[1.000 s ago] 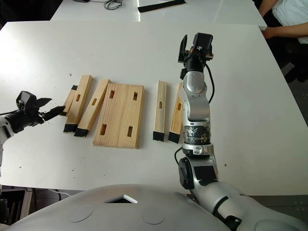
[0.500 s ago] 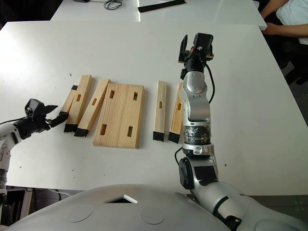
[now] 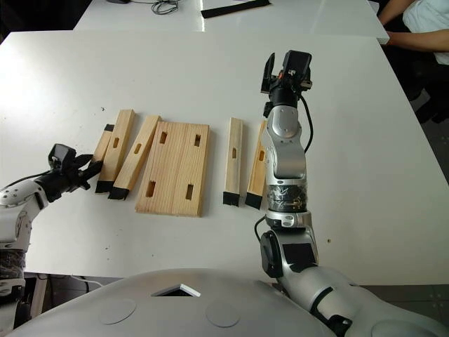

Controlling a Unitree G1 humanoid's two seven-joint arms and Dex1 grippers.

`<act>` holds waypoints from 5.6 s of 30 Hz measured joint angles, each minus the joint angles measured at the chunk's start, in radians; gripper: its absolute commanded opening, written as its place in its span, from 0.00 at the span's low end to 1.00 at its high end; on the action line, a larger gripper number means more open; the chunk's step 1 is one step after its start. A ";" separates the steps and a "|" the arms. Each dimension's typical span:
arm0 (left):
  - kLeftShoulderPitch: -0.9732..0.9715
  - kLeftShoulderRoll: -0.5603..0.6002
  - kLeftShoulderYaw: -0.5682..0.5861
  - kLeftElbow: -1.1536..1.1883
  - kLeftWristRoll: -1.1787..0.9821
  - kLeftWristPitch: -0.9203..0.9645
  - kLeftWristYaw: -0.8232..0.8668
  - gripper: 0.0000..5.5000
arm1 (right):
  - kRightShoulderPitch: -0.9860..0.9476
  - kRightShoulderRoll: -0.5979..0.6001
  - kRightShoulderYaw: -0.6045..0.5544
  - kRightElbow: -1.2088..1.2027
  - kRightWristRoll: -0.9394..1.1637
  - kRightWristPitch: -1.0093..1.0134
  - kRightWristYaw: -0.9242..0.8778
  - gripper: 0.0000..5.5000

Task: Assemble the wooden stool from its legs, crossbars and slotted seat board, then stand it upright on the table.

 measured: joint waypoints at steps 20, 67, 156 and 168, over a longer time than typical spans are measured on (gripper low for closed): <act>-0.237 -0.070 0.087 -0.142 -0.156 0.227 0.156 0.24 | -0.011 -0.032 0.000 0.009 0.014 0.005 0.063 0.64; -0.401 -0.181 -0.062 -0.464 -0.662 0.120 -0.227 0.24 | -0.681 -0.616 0.107 0.205 0.773 0.672 1.723 0.64; -0.510 -0.773 -0.413 0.006 0.188 -0.344 0.878 0.45 | 0.059 -0.885 0.230 -0.020 0.318 0.068 1.593 0.24; -0.509 -0.773 -0.441 -0.003 0.154 -0.342 0.850 0.45 | 0.100 -0.882 0.240 0.014 0.328 -0.025 1.569 0.24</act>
